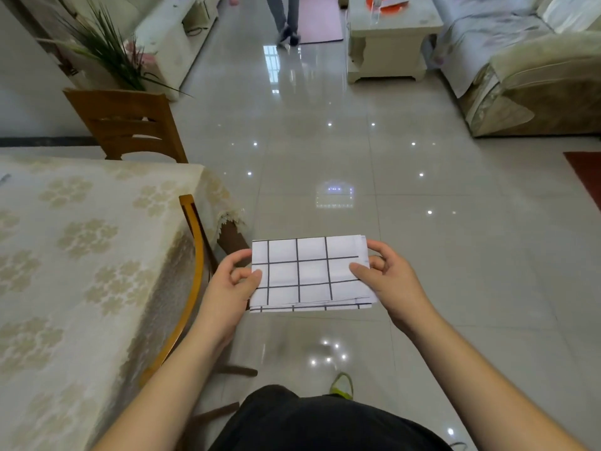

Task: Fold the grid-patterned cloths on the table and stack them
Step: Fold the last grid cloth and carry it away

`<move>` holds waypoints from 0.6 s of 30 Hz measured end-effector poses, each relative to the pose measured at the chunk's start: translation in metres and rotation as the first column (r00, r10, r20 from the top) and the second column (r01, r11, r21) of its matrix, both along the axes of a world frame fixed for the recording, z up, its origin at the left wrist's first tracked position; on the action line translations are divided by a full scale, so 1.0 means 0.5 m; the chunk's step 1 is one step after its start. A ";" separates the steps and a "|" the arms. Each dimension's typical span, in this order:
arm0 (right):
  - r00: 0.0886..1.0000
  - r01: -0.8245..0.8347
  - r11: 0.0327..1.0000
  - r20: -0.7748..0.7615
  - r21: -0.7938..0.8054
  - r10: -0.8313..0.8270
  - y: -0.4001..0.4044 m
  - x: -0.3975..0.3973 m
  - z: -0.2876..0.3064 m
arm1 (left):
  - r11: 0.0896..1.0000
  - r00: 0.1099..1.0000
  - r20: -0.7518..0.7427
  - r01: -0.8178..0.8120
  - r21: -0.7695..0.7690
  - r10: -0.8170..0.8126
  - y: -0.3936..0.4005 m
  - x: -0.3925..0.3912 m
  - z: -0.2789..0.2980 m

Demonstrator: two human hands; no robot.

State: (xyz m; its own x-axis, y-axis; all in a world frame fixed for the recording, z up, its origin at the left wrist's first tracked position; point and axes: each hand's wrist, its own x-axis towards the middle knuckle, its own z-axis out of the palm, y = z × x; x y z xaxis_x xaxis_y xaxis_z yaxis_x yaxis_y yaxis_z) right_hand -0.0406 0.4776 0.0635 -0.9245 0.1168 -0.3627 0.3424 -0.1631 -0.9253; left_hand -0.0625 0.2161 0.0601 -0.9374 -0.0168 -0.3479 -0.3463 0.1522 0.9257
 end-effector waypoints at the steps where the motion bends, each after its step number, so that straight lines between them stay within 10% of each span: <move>1: 1.000 -0.003 1.000 0.002 -0.012 0.003 0.005 -0.018 0.000 | 1.000 1.000 0.007 -0.010 0.003 0.010 0.005 -0.015 -0.003; 18: 0.988 -0.155 0.985 0.004 0.075 0.155 -0.090 -0.500 -0.032 | 0.968 0.969 0.083 -0.238 0.077 0.232 -0.083 -0.393 -0.063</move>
